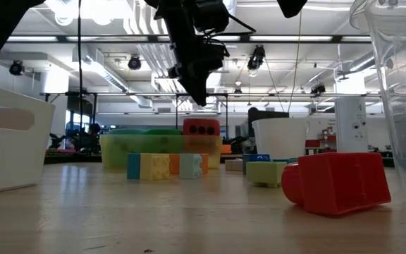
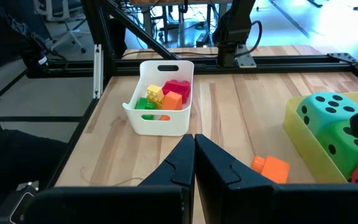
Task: Pick & Place Toys
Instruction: Put the pink die into the yellow bin, then put the red game piece into the white bin
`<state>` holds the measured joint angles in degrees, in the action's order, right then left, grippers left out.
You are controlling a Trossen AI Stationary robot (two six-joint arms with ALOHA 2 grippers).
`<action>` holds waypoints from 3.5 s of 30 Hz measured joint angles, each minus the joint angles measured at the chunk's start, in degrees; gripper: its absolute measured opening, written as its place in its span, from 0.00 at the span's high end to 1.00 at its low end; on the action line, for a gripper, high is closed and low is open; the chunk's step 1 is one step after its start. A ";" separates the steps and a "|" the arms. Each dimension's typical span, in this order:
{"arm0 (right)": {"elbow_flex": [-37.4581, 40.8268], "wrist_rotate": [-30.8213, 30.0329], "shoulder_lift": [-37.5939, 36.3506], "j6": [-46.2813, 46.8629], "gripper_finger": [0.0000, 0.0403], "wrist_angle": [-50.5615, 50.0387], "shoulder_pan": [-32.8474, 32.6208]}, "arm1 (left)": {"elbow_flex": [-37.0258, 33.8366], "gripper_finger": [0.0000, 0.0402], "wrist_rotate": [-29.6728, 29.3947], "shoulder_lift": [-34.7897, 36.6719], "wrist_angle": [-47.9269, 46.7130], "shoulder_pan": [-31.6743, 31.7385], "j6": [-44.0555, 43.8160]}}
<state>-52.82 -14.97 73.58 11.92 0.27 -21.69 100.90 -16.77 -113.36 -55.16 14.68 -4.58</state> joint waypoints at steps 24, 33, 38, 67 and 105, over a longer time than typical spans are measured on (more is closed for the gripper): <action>0.00 0.01 0.02 0.00 0.98 -0.02 -0.04 | -4.37 1.00 4.85 -1.22 2.41 0.28 0.02; 0.00 -0.01 0.00 0.00 0.98 0.02 -0.02 | -8.52 1.00 5.23 -1.01 5.21 1.38 0.02; 0.00 -0.01 0.00 0.00 0.98 0.02 -0.02 | -9.42 1.00 7.15 -1.03 6.06 1.44 0.01; -0.02 0.01 0.00 0.00 0.98 0.00 0.00 | -9.85 1.00 4.32 0.24 9.74 4.62 -0.20; 0.00 0.01 0.00 0.00 0.98 -0.07 0.02 | -6.85 0.99 12.99 6.03 6.81 4.12 -3.15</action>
<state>-52.82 -14.96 73.58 11.92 0.21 -21.67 94.06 -3.77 -107.33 -48.36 18.80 -7.73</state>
